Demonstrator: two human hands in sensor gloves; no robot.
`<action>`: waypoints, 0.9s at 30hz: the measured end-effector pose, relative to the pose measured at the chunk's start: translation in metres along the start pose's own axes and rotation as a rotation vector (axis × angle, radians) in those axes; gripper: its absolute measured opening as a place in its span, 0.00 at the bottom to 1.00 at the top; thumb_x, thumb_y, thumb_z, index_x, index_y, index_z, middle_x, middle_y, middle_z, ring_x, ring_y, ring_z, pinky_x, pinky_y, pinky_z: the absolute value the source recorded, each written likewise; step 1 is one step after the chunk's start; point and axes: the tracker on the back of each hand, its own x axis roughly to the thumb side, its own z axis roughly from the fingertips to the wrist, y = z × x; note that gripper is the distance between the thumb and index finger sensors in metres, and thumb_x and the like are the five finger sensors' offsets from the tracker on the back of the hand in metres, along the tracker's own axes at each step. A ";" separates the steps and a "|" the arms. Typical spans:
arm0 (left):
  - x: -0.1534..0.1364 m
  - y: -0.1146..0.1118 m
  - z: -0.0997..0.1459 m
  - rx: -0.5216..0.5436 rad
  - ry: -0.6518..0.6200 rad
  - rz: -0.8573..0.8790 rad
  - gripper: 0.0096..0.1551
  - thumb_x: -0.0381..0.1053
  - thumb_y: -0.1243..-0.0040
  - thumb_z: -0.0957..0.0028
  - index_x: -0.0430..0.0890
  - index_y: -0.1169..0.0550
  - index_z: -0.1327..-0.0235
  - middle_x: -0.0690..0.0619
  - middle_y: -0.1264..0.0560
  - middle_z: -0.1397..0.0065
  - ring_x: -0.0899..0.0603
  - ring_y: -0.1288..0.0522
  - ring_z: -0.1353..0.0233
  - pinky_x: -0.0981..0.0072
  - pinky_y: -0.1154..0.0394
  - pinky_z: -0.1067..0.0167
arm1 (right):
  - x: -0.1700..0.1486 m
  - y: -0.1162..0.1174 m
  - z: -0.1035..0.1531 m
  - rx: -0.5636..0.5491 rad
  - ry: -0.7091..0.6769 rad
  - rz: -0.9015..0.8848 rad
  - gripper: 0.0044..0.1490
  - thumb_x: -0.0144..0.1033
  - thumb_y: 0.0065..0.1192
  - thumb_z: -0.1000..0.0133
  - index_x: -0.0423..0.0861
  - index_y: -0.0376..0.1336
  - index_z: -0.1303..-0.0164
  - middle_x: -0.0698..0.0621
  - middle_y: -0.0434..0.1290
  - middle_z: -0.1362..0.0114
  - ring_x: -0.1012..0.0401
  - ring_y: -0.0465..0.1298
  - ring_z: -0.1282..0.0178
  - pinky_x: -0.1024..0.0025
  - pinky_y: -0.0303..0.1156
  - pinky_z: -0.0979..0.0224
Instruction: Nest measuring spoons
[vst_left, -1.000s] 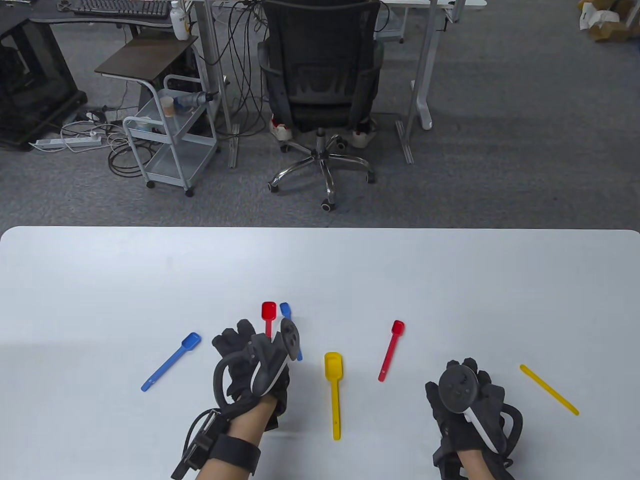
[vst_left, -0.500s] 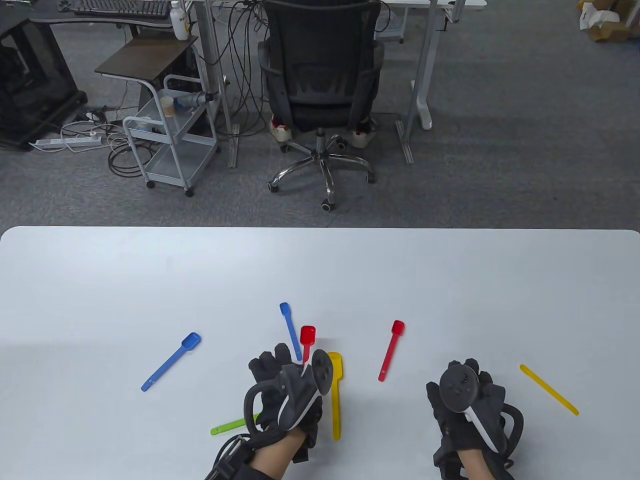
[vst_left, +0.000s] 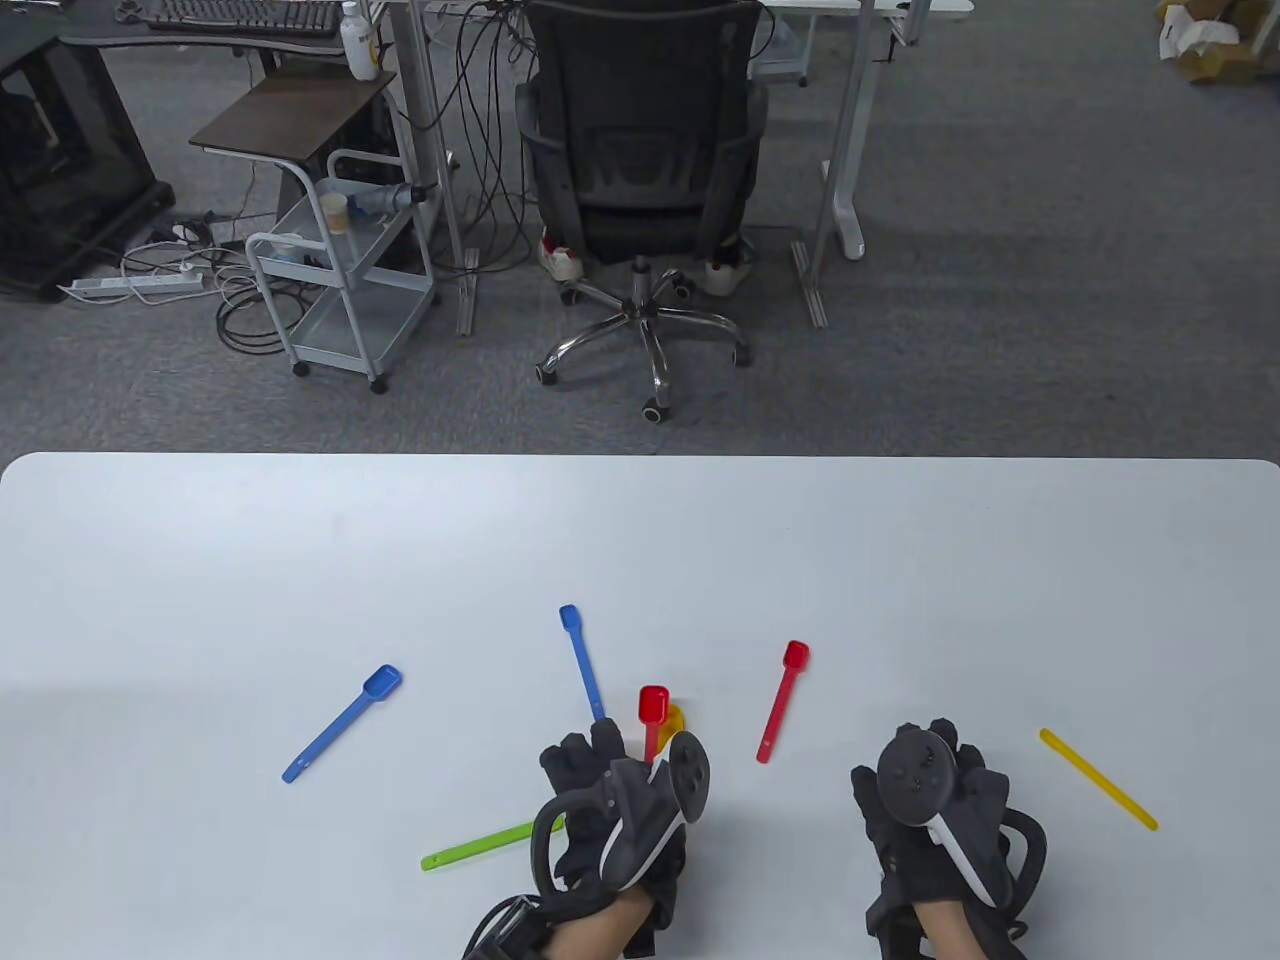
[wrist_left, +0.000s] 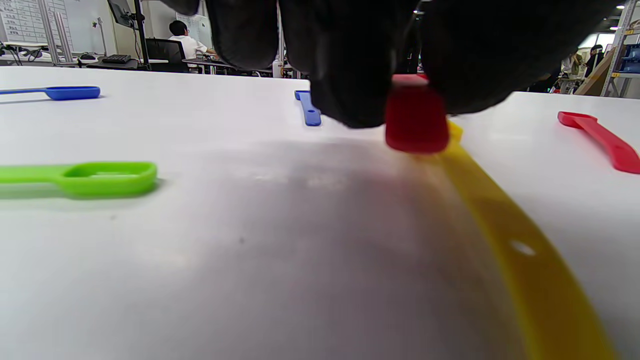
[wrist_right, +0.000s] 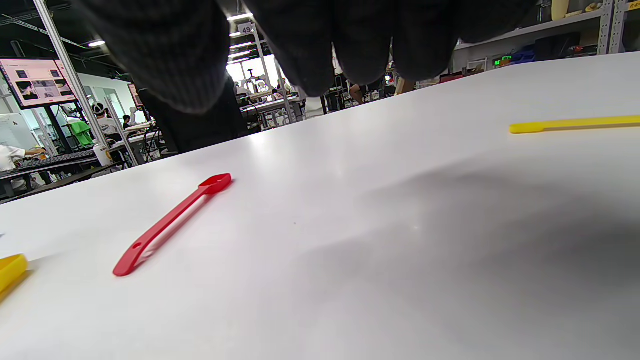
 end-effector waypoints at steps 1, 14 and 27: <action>0.001 -0.001 0.000 -0.003 -0.001 0.001 0.26 0.60 0.24 0.56 0.36 0.09 0.66 0.45 0.29 0.19 0.27 0.28 0.20 0.32 0.39 0.23 | 0.000 0.000 0.000 0.000 0.000 0.000 0.45 0.53 0.61 0.43 0.39 0.62 0.21 0.31 0.60 0.12 0.29 0.63 0.20 0.32 0.58 0.25; 0.007 -0.008 -0.004 -0.059 0.003 0.009 0.26 0.60 0.25 0.56 0.36 0.09 0.67 0.44 0.29 0.19 0.27 0.28 0.20 0.31 0.39 0.23 | 0.001 0.001 0.001 0.008 -0.001 0.003 0.45 0.53 0.61 0.43 0.39 0.62 0.21 0.31 0.60 0.12 0.29 0.63 0.20 0.32 0.58 0.25; 0.009 -0.012 -0.004 -0.087 -0.006 0.008 0.26 0.60 0.25 0.56 0.36 0.09 0.68 0.44 0.28 0.19 0.27 0.28 0.20 0.32 0.40 0.23 | 0.002 0.001 0.002 0.004 -0.006 -0.001 0.45 0.53 0.61 0.43 0.39 0.63 0.21 0.31 0.60 0.12 0.29 0.63 0.20 0.32 0.58 0.25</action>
